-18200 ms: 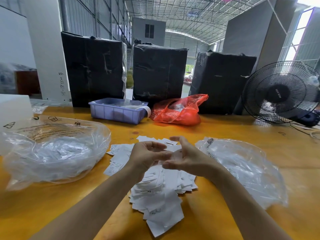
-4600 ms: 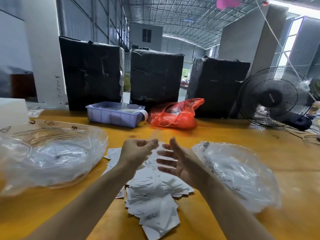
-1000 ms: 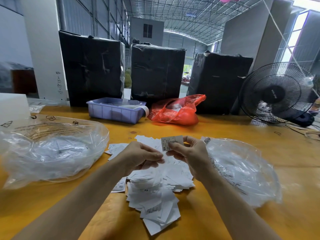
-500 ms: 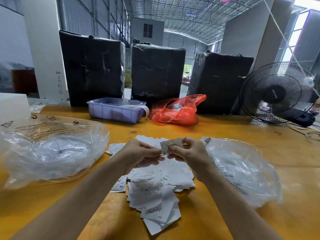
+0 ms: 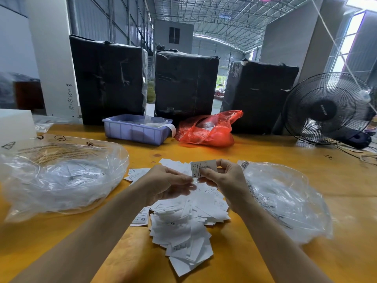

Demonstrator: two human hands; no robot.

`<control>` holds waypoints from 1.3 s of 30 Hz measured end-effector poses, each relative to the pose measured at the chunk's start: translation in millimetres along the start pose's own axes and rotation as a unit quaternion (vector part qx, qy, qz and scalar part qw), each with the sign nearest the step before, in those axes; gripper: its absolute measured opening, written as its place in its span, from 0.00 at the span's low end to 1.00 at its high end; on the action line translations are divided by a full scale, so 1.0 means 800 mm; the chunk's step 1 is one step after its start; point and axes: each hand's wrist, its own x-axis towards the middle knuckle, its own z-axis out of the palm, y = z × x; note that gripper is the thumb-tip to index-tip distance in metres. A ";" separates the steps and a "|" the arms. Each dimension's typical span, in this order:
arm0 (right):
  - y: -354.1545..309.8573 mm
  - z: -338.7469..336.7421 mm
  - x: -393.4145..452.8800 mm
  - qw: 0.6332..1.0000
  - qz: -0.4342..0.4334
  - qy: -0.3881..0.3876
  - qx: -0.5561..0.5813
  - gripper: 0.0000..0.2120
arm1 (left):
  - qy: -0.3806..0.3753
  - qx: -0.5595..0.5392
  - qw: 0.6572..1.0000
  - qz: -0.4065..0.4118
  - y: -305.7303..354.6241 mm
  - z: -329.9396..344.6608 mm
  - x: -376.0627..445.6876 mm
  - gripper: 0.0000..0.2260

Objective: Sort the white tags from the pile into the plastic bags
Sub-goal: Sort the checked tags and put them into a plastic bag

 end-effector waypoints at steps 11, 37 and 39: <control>-0.001 -0.002 -0.001 1.000 -0.010 -0.001 -0.012 0.06 | -0.004 -0.012 1.000 -0.011 0.002 0.000 -0.001 0.05; -0.005 -0.006 -0.007 0.987 0.081 -0.123 -0.061 0.11 | 0.054 0.068 0.996 0.021 -0.002 0.005 0.002 0.08; -0.004 -0.003 -0.007 0.993 0.046 -0.095 -0.057 0.12 | 0.046 0.065 0.997 0.025 -0.005 0.009 0.002 0.08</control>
